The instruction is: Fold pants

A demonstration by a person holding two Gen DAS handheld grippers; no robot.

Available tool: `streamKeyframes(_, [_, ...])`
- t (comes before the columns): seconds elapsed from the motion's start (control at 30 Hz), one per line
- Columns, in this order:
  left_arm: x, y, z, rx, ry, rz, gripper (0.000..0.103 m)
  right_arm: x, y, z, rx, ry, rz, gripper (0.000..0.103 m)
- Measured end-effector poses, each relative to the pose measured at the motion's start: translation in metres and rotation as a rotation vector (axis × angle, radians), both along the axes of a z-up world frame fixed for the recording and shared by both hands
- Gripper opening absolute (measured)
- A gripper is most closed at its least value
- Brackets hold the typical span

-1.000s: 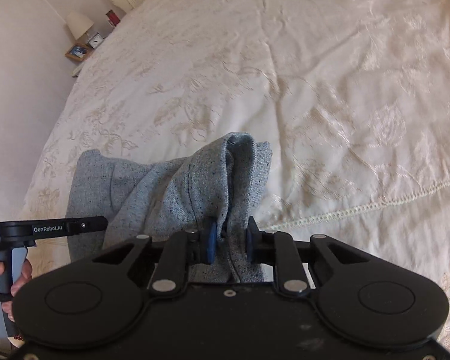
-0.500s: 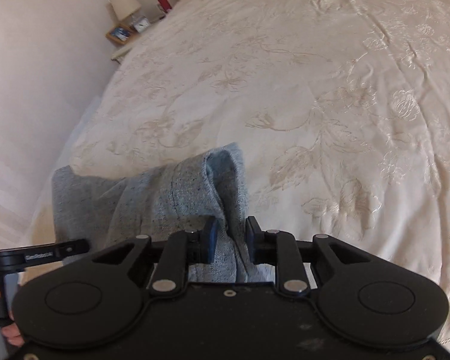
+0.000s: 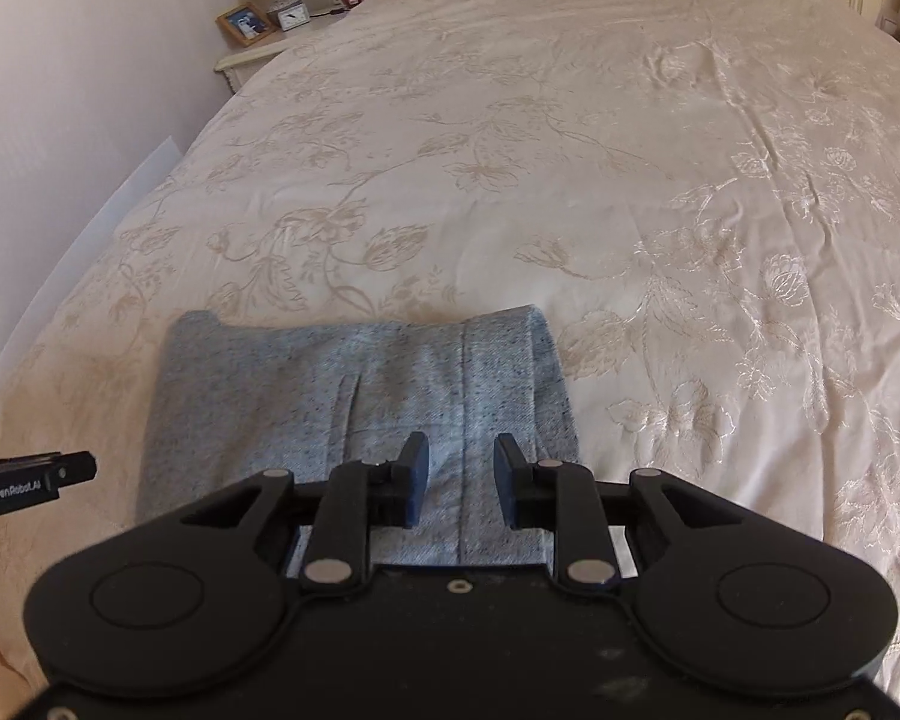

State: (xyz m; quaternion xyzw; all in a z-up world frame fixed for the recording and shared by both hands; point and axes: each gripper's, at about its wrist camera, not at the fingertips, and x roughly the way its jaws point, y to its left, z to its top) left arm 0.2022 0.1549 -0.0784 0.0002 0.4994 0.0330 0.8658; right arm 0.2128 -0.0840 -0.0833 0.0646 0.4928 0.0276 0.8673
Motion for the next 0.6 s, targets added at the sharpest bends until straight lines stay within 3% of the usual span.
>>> streamKeyframes(0.13, [-0.016,-0.021,0.017,0.009,-0.005,-0.009,0.041,-0.021,0.014,0.017,-0.011,0.002,0.047,0.027])
streamKeyframes(0.4, [-0.051,-0.043,0.042,-0.054,0.020,-0.008,0.041,-0.063,0.022,0.059,-0.018,-0.039,0.100,0.029])
streamKeyframes(0.6, [-0.073,-0.051,0.056,-0.027,-0.010,-0.008,0.044,-0.086,0.020,0.080,-0.008,-0.075,0.099,0.030])
